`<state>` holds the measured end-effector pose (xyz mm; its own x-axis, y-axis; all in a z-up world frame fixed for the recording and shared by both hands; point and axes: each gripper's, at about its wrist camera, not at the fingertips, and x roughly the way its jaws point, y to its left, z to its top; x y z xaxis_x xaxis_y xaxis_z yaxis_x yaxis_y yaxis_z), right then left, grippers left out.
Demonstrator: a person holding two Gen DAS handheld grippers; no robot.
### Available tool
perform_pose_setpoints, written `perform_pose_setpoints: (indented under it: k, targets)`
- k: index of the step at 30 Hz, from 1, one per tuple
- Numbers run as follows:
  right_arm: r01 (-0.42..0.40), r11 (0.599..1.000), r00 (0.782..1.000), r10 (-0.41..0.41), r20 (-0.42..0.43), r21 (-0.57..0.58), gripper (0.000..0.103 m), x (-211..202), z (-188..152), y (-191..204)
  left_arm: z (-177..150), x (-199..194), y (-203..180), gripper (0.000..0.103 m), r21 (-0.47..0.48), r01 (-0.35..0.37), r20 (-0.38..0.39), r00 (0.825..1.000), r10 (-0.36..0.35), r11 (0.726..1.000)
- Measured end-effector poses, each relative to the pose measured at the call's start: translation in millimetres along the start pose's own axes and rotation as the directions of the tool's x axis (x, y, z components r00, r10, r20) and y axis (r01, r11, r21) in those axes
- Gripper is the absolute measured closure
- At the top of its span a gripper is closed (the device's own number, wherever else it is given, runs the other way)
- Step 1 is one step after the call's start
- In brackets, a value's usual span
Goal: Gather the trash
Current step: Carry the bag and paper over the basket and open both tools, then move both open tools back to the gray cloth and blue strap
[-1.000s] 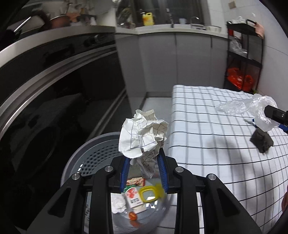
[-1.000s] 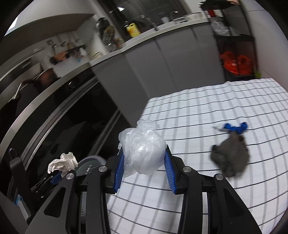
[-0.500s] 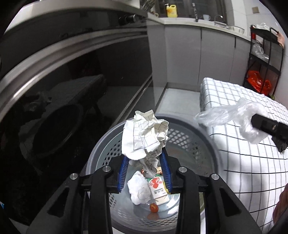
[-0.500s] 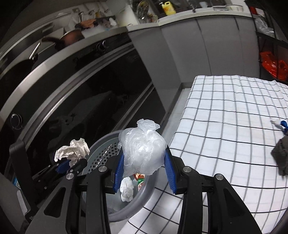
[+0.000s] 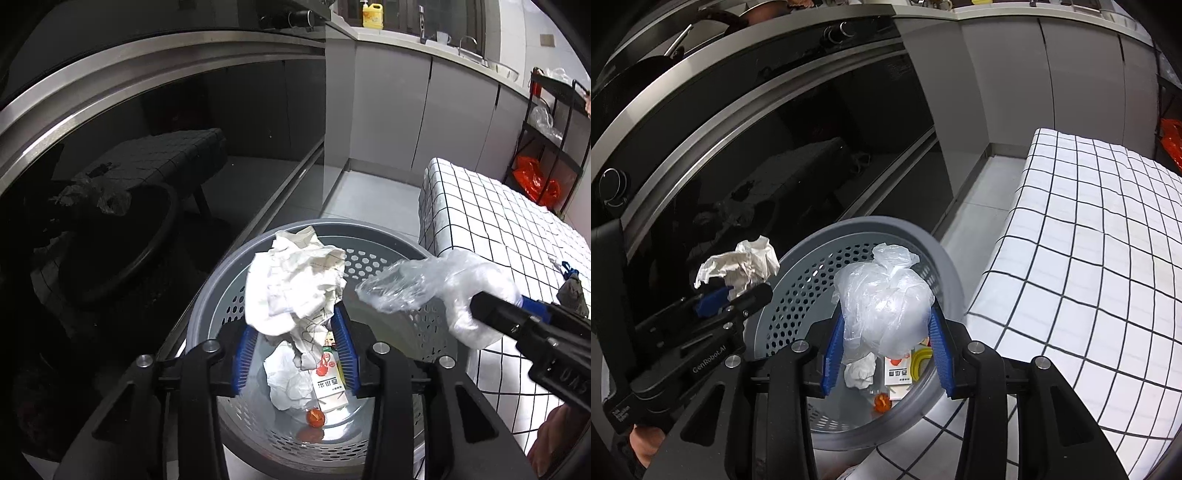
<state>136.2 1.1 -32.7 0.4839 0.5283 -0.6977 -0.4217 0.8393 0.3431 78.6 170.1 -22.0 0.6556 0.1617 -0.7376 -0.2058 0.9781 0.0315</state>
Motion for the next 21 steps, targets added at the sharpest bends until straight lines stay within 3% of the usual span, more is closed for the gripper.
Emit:
perform_pose_setpoints:
  k: [3,7,21]
  targets:
    - [-0.004,1.0,1.0,0.004,0.0,-0.005,0.057,0,-2,0,1,0,1,0.051,-0.006,-0.001,0.003,1.0,0.001,1.0]
    - [-0.007,1.0,1.0,0.007,0.013,0.003,0.036,-1,-2,-2,1,-1,4,0.044,-0.018,-0.007,0.013,1.0,0.007,1.0]
    - [-0.001,1.0,0.999,0.0,0.034,0.028,0.035,-5,-1,-10,1,-1,2,0.042,-0.012,-0.009,0.012,1.0,0.009,1.0]
